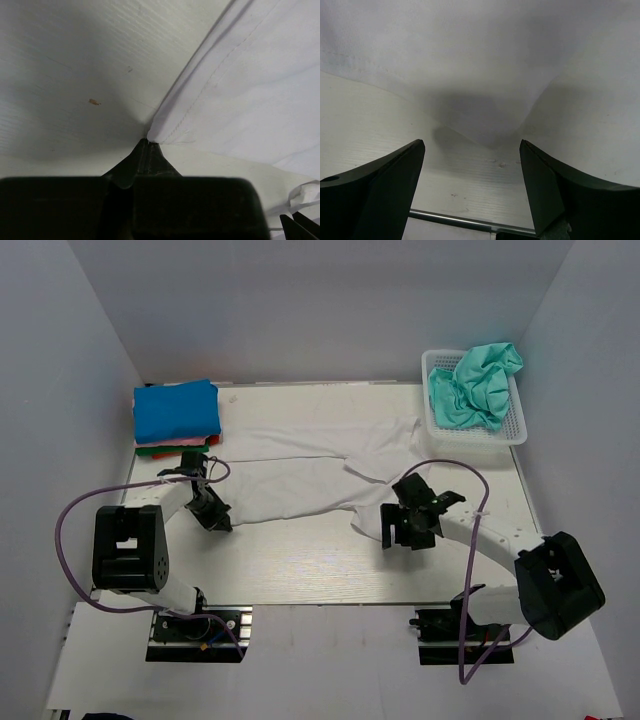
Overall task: Fold and stack the t-shirts
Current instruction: Grap the side of the flattened tshirt closest away from the robot with both arms
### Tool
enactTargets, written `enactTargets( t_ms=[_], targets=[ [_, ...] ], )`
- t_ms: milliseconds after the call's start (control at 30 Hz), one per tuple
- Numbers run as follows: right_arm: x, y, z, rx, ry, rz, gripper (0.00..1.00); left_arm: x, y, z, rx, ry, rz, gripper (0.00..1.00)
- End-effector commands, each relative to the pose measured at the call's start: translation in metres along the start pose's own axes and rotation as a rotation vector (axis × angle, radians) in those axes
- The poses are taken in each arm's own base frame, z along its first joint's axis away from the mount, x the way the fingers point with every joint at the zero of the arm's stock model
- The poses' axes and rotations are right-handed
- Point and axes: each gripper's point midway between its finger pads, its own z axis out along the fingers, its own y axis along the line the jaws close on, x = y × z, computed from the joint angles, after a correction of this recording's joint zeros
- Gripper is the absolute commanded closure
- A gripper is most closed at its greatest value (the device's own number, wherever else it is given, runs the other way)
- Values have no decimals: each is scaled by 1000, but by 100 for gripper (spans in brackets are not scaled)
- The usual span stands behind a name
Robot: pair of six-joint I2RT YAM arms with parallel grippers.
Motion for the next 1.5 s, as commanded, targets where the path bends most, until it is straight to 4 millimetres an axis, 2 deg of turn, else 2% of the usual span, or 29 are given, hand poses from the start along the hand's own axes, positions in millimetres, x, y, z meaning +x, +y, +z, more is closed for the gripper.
enactTargets(
  t_ms=[0, 67, 133, 167, 200, 233, 300, 333, 367, 433, 533, 667, 700, 767, 833, 867, 900, 967, 1033, 1100, 1133, 1200, 1267, 1300, 1367, 1400, 1467],
  targets=[
    [-12, 7, 8, -12, -42, 0, 18, -15, -12, -11, 36, -50, 6, 100],
    [-15, 5, 12, 11, -41, 11, 21, -18, -16, -14, 50, -52, 7, 100],
    [-17, 2, 18, 39, -38, 34, 35, -19, -18, -16, 51, -53, 7, 100],
    [-17, 1, 19, 49, -37, 37, 44, -19, -19, -18, 49, -51, 7, 100],
    [-18, -2, 21, 67, -30, 50, 64, -22, -21, -20, 55, -58, 8, 100],
    [-18, -6, 21, 95, -31, 56, 75, -21, -21, -22, 56, -59, 8, 100],
    [-28, -6, 14, 109, -53, 60, 95, -27, -26, -27, 70, -76, 11, 100],
    [-28, -9, 11, 127, -51, 57, 100, -25, -25, -27, 64, -69, 10, 100],
    [-44, 0, 2, 102, -86, 38, 100, -27, -30, -30, 81, -72, 12, 100],
    [-52, 3, -6, 95, -101, 18, 100, -32, -37, -36, 99, -80, 15, 100],
    [-89, 17, -26, 71, -172, 21, 100, -43, -52, -50, 140, -98, 22, 100],
    [-122, 23, -36, 55, -206, 32, 100, -61, -70, -54, 160, -107, 26, 100],
    [-138, 29, -40, 49, -225, 36, 100, -65, -74, -55, 163, -110, 17, 100],
    [-152, 20, -36, 69, -223, 56, 100, -79, -79, -56, 145, -107, 6, 100],
    [-180, 23, -50, 41, -276, 77, 100, -93, -88, -60, 149, -131, 7, 100],
    [-194, 22, -56, 32, -298, 93, 100, -94, -88, -55, 136, -115, 4, 100],
    [-195, 21, -48, 21, -266, 99, 100, -95, -89, -56, 131, -109, 3, 100],
    [-212, 22, -53, 10, -279, 106, 100, -96, -87, -57, 110, -107, 0, 100],
    [-211, 30, -53, -33, -267, 76, 100, -90, -71, -59, 37, -99, 3, 100],
    [-206, 40, -54, -95, -255, 50, 100, -78, -56, -61, -15, -70, 9, 91],
    [-195, 42, -48, -121, -223, 43, 100, -73, -47, -61, -40, -70, 18, 85],
    [-190, 43, -47, -137, -211, 37, 100, -59, -39, -60, -65, -51, 30, 75],
    [-180, 42, -43, -137, -187, 32, 100, -41, -25, -51, -84, -7, 36, 67],
    [-178, 41, -42, -137, -184, 33, 100, -30, -18, -45, -90, 17, 33, 67],
    [-174, 40, -41, -141, -181, 22, 100, -24, -15, -39, -81, 23, 24, 61],
    [-174, 41, -41, -147, -182, 12, 100, -17, -10, -33, -87, 43, 11, 55],
    [-173, 41, -42, -155, -186, 10, 100, -20, -12, -29, -67, 18, 2, 48]
  ],
)
